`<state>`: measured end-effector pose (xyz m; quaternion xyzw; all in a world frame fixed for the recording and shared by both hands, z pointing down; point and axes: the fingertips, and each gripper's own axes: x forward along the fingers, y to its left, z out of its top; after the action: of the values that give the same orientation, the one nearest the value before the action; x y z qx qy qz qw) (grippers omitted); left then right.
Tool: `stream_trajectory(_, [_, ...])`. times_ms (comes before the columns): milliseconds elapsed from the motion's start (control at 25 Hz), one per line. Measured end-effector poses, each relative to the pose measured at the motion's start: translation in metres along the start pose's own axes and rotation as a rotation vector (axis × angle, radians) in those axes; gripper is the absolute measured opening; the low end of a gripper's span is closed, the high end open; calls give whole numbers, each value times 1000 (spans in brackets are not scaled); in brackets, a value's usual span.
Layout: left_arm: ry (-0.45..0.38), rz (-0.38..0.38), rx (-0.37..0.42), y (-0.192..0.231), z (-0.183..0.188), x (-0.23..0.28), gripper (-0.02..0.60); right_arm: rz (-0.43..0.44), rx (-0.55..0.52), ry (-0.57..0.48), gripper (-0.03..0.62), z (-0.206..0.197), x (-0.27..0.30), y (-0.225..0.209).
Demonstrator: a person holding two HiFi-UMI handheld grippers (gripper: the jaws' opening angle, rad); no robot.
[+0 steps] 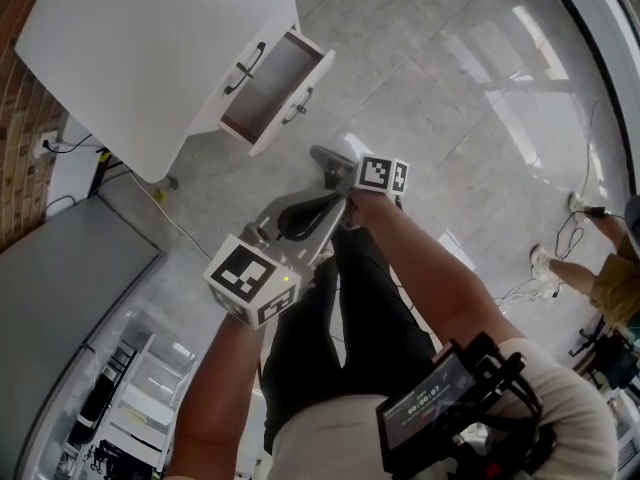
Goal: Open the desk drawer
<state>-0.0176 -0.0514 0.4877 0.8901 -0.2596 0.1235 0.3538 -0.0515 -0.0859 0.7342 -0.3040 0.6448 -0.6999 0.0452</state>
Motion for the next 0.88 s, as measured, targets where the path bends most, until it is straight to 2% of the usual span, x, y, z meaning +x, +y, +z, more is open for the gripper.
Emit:
stream_trajectory(440, [-39,-53,3,-84,49,-52,5,61,-68,30,26,-11,-74,122])
stream_trajectory(680, [-48,-101,-6,-138,73,-93,5,80,-111,82,21,-29,-112,196])
stream_trajectory(880, [-54,-89,-8,-174,87,-118,5,135,-193,120,17,-44,-139,254])
